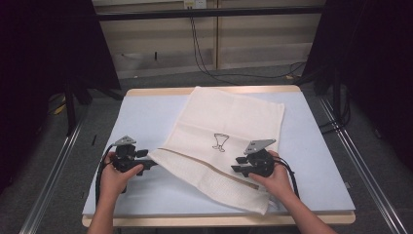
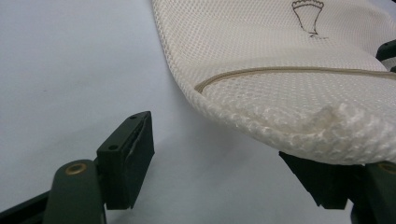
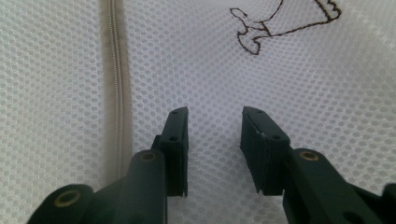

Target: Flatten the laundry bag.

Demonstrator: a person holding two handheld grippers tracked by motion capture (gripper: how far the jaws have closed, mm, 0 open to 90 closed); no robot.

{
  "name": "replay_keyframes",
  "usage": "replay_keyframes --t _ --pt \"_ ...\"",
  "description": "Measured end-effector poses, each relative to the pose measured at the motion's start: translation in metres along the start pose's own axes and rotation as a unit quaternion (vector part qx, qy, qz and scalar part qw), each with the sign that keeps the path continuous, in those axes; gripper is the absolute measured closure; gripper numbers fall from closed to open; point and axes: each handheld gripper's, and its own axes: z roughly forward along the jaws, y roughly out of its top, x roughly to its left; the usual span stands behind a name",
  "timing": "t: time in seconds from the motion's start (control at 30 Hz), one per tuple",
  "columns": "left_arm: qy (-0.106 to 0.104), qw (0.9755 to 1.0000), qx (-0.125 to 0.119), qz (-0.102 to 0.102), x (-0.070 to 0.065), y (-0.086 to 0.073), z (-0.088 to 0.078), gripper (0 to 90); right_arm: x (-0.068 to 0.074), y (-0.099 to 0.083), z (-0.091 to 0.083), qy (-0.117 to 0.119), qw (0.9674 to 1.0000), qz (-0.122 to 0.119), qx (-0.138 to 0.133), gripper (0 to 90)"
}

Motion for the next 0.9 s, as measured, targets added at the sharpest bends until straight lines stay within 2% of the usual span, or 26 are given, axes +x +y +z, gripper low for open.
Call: replay_keyframes --t 0.17,0.27,0.37,0.53,0.73,0.9 --pt "-0.011 0.9999 0.006 -0.009 0.002 0.001 -0.003 25.0 -0.001 -0.001 0.0 0.002 1.0 0.0 0.0 64.8" --pt "-0.024 0.9996 0.012 0.001 0.004 0.002 -0.007 20.0 -0.001 -0.001 0.0 0.002 1.0 0.001 -0.002 65.1" --pt "-0.01 0.9998 0.013 0.01 0.008 0.003 -0.014 15.2 -0.002 -0.002 0.0 0.0 1.0 0.001 -0.004 66.8" --pt "-0.002 0.9999 0.008 0.011 0.013 0.004 -0.022 12.0 -0.002 -0.002 0.0 -0.004 0.9999 0.01 -0.004 70.0" --pt "0.007 0.9995 0.02 0.024 0.019 0.005 -0.027 12.0 -0.001 -0.002 0.0 -0.008 0.9999 0.004 -0.004 70.1" --pt "0.016 0.9993 0.017 0.03 0.022 0.007 -0.036 12.2 -0.001 -0.002 0.0 -0.009 0.9999 0.003 -0.004 70.3"
